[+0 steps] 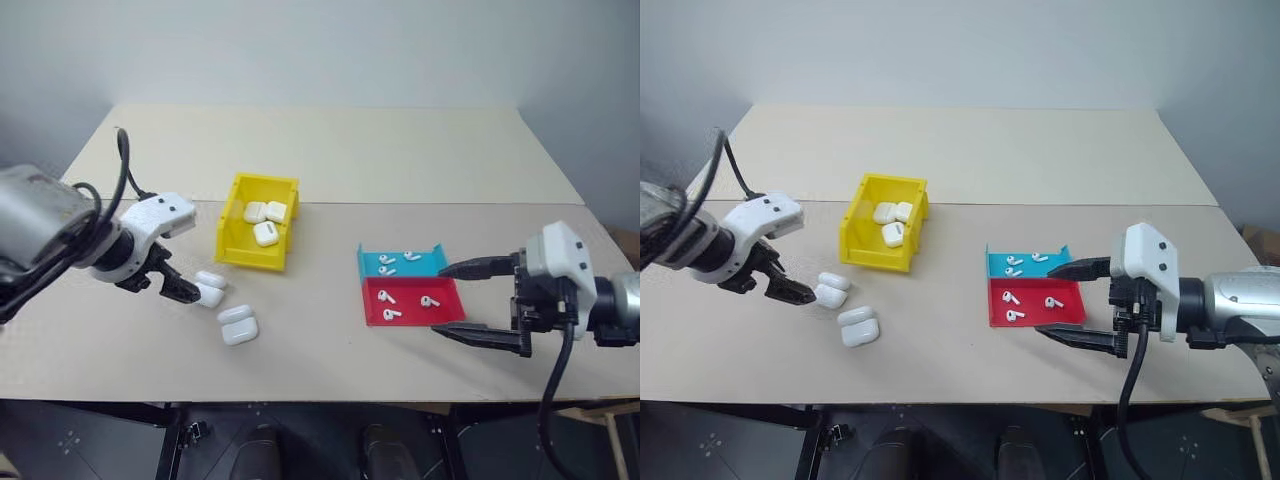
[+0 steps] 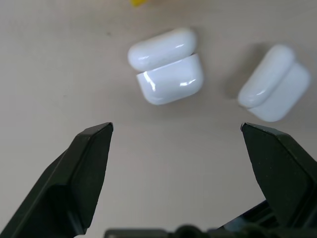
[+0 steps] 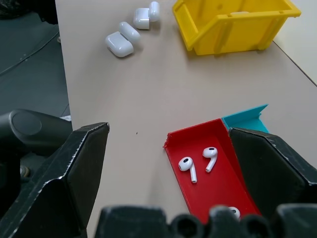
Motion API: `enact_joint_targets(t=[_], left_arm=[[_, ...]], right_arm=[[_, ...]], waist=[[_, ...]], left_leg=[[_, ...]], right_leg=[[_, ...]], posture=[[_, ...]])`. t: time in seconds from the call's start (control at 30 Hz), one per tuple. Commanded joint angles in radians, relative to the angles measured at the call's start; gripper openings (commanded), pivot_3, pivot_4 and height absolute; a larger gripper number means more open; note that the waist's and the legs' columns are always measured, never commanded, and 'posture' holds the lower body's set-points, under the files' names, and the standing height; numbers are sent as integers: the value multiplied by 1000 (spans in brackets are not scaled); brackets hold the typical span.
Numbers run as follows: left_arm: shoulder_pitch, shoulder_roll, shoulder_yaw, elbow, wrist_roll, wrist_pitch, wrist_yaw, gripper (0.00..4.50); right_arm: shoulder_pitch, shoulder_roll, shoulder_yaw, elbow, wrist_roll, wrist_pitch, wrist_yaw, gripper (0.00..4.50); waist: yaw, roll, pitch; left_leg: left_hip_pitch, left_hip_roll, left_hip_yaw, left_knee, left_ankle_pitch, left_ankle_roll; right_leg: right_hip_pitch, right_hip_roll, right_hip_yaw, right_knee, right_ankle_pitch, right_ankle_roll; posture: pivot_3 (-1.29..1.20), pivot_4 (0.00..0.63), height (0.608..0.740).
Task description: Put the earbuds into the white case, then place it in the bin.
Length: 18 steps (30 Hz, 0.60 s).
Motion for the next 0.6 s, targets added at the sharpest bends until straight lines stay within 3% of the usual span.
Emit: enact_joint_targets(t=[0.03,0.27,0.6], left_arm=[[-83,-32,-82,34,5,3,58,4500],[-118,-168,-133,277,-140,3,232,4500],[-217,-197,-250,417,-414,3,481,4500]], right_arm=[[-32,-31,-35,8,29,13,30,4481],[-58,-56,-37,25,37,22,58,4481],[-83,-73,-36,50,38,27,79,4481]], waist=[[1,0,0],[1,-1,0],[-1,-1,1]], left_leg=[[0,0,0,0,0,0],[-2,0,-1,1,0,0],[-2,0,-1,2,-1,1]], right_leg=[[0,0,0,0,0,0],[-1,0,0,0,0,0],[0,0,0,0,0,0]], posture=[[0,150,740],[0,150,740],[0,150,740]])
